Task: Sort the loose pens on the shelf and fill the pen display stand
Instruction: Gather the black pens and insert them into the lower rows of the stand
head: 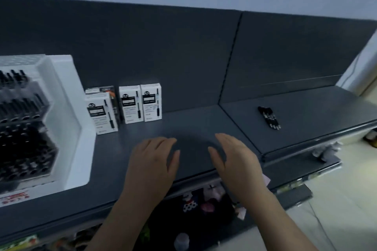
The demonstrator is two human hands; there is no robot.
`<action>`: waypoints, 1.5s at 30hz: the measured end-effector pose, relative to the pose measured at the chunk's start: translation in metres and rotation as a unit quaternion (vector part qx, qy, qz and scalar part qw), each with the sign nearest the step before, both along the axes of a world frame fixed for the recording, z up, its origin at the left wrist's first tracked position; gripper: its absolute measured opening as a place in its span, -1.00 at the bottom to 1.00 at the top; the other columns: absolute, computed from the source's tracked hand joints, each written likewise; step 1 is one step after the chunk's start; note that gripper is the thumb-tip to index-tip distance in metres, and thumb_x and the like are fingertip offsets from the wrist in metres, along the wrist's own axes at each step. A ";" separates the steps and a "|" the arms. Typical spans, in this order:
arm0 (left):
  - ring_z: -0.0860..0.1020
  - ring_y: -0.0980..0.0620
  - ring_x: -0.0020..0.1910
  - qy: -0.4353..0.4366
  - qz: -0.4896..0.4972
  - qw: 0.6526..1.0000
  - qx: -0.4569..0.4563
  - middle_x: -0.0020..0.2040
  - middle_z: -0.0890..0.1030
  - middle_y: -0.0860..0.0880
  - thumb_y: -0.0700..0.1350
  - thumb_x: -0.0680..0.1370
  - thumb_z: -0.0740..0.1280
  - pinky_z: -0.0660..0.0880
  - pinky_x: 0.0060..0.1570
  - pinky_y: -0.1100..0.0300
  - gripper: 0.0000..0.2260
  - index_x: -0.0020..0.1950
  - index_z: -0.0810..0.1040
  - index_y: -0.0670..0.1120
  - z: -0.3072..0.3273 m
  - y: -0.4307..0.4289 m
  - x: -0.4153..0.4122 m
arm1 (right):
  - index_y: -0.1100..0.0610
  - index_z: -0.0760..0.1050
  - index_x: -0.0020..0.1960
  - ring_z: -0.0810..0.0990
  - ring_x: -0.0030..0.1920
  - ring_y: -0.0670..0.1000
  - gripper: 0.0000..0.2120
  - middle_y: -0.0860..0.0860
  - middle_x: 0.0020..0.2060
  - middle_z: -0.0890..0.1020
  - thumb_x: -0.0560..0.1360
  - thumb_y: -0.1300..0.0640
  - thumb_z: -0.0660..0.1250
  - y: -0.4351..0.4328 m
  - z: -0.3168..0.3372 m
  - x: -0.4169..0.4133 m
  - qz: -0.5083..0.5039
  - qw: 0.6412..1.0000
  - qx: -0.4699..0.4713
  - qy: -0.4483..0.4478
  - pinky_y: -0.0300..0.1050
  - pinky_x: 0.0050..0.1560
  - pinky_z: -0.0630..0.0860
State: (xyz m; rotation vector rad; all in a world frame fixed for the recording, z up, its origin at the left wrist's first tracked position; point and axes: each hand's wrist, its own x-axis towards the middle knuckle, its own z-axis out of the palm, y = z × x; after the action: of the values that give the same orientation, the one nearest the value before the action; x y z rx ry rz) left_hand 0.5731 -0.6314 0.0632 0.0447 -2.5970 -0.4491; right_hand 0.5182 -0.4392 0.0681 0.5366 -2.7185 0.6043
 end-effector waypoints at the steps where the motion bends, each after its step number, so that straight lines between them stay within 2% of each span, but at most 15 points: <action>1: 0.61 -0.08 -0.01 -0.001 -0.010 1.000 0.000 0.02 0.67 -0.04 0.09 0.54 0.11 0.52 0.04 -0.01 -0.59 0.13 0.63 -0.10 -0.001 0.019 -0.010 | 0.18 0.47 0.37 0.52 0.30 0.02 -0.56 0.04 0.29 0.56 0.57 -0.04 0.28 0.020 -0.001 -0.006 -0.012 1.000 0.006 -0.001 -0.16 0.24 0.43; 6: 0.60 -0.06 0.00 -0.020 -0.065 0.998 0.012 0.02 0.66 -0.03 0.09 0.54 0.11 0.55 0.02 0.02 -0.59 0.14 0.62 -0.10 -0.010 0.095 -0.059 | 0.20 0.56 0.25 0.62 0.17 0.04 -0.61 0.07 0.17 0.64 0.51 0.01 0.39 0.106 -0.011 -0.038 -0.085 0.996 0.026 -0.006 -0.14 0.07 0.55; 10: 0.62 -0.06 -0.06 -0.027 -0.083 0.996 -0.005 -0.02 0.67 -0.02 0.04 0.53 0.21 0.55 -0.05 0.04 -0.67 0.10 0.64 -0.11 -0.015 0.137 -0.098 | 0.17 0.54 0.29 0.61 0.17 0.01 -0.60 0.04 0.23 0.60 0.55 -0.02 0.33 0.152 -0.012 -0.067 -0.119 0.992 0.033 -0.012 -0.16 0.10 0.52; 14: 0.62 -0.04 -0.07 -0.042 -0.110 0.993 -0.010 -0.01 0.67 -0.01 0.08 0.53 0.15 0.56 -0.08 0.05 -0.62 0.10 0.63 -0.10 -0.021 0.171 -0.147 | 0.15 0.54 0.27 0.58 0.20 0.02 -0.63 0.02 0.21 0.61 0.57 -0.04 0.28 0.189 -0.017 -0.107 -0.139 0.989 0.046 -0.022 -0.18 0.08 0.49; 16: 0.61 -0.03 -0.08 -0.044 -0.116 0.992 -0.010 -0.01 0.67 0.00 0.05 0.53 0.20 0.57 -0.10 0.04 -0.67 0.11 0.63 -0.09 -0.024 0.187 -0.174 | 0.12 0.51 0.27 0.56 0.20 0.01 -0.65 0.00 0.21 0.59 0.60 -0.05 0.22 0.206 -0.019 -0.131 -0.141 0.988 0.051 -0.040 -0.22 0.05 0.44; 19: 0.62 -0.04 -0.10 -0.040 -0.120 0.992 -0.013 -0.03 0.67 0.00 0.01 0.52 0.28 0.57 -0.14 0.05 -0.73 0.10 0.64 -0.09 -0.028 0.204 -0.217 | 0.11 0.47 0.30 0.52 0.23 0.01 -0.64 -0.01 0.25 0.56 0.61 -0.06 0.18 0.227 -0.022 -0.170 -0.151 0.985 0.046 -0.066 -0.17 0.11 0.43; 22: 0.60 -0.04 -0.04 -0.060 -0.116 0.991 -0.011 0.02 0.66 0.01 -0.02 0.54 0.35 0.52 -0.08 0.06 -0.76 0.15 0.62 -0.08 -0.032 0.218 -0.255 | 0.08 0.42 0.34 0.48 0.28 0.00 -0.62 -0.03 0.31 0.51 0.62 -0.07 0.15 0.243 -0.026 -0.207 -0.158 0.980 0.054 -0.105 -0.15 0.16 0.42; 25: 0.53 0.00 0.12 -0.084 -0.118 0.990 -0.003 0.17 0.60 0.04 0.02 0.59 0.24 0.43 0.09 0.11 -0.70 0.28 0.54 -0.03 -0.034 0.232 -0.287 | 0.08 0.38 0.40 0.46 0.32 -0.01 -0.58 -0.03 0.35 0.48 0.62 -0.09 0.14 0.259 -0.037 -0.242 -0.159 0.978 0.045 -0.129 -0.15 0.23 0.40; 27: 0.48 0.03 0.18 -0.102 -0.119 0.988 0.009 0.24 0.55 0.07 0.05 0.61 0.18 0.39 0.16 0.16 -0.66 0.34 0.48 -0.01 -0.039 0.240 -0.302 | 0.08 0.35 0.44 0.42 0.36 -0.02 -0.55 -0.04 0.39 0.45 0.62 -0.08 0.15 0.266 -0.045 -0.259 -0.152 0.977 0.026 -0.150 -0.15 0.28 0.37; 30: 0.43 0.08 0.23 -0.131 -0.111 0.985 0.025 0.29 0.50 0.10 0.08 0.62 0.14 0.37 0.20 0.21 -0.64 0.38 0.42 0.02 -0.049 0.253 -0.323 | 0.13 0.40 0.40 0.44 0.33 0.02 -0.57 0.00 0.35 0.49 0.61 -0.05 0.18 0.271 -0.056 -0.288 -0.134 0.977 0.019 -0.164 -0.12 0.27 0.38; 33: 0.42 0.09 0.23 -0.165 -0.093 0.980 0.060 0.28 0.48 0.09 0.09 0.62 0.15 0.38 0.21 0.22 -0.63 0.39 0.40 0.02 -0.062 0.272 -0.344 | 0.22 0.51 0.21 0.52 0.16 0.10 -0.64 0.09 0.14 0.58 0.59 -0.04 0.23 0.274 -0.067 -0.322 -0.117 0.977 0.011 -0.180 -0.02 0.09 0.46; 36: 0.46 0.10 0.17 -0.186 -0.068 0.976 0.086 0.21 0.51 0.07 0.10 0.59 0.21 0.43 0.13 0.22 -0.66 0.32 0.45 0.02 -0.072 0.297 -0.362 | 0.15 0.52 0.08 0.53 0.04 0.09 -0.72 0.05 -0.04 0.57 0.57 -0.05 0.24 0.277 -0.076 -0.349 -0.072 0.979 0.000 -0.189 -0.06 -0.08 0.44; 39: 0.49 0.07 0.10 -0.192 -0.036 0.975 0.102 0.11 0.53 0.06 0.11 0.56 0.27 0.47 0.05 0.19 -0.70 0.21 0.51 0.00 -0.078 0.318 -0.379 | 0.07 0.51 0.19 0.47 0.07 0.05 -0.72 0.01 0.02 0.55 0.57 -0.05 0.24 0.285 -0.083 -0.371 -0.018 0.982 0.004 -0.188 -0.16 -0.06 0.37; 45: 0.50 0.01 0.13 -0.203 0.045 0.968 0.142 0.15 0.51 -0.01 -0.09 0.55 0.29 0.48 0.09 0.12 -0.73 0.24 0.49 -0.08 -0.081 0.336 -0.402 | 0.02 0.48 0.32 0.43 0.16 0.04 -0.66 -0.02 0.17 0.55 0.57 -0.02 0.25 0.302 -0.091 -0.399 0.061 0.981 -0.010 -0.184 -0.24 0.10 0.32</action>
State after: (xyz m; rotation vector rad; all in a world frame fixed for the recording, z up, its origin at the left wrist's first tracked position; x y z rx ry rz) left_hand 0.1715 -0.2958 -0.0175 0.3872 -2.8866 -0.8532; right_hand 0.1191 -0.1369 -0.0225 0.6454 -3.0362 0.8340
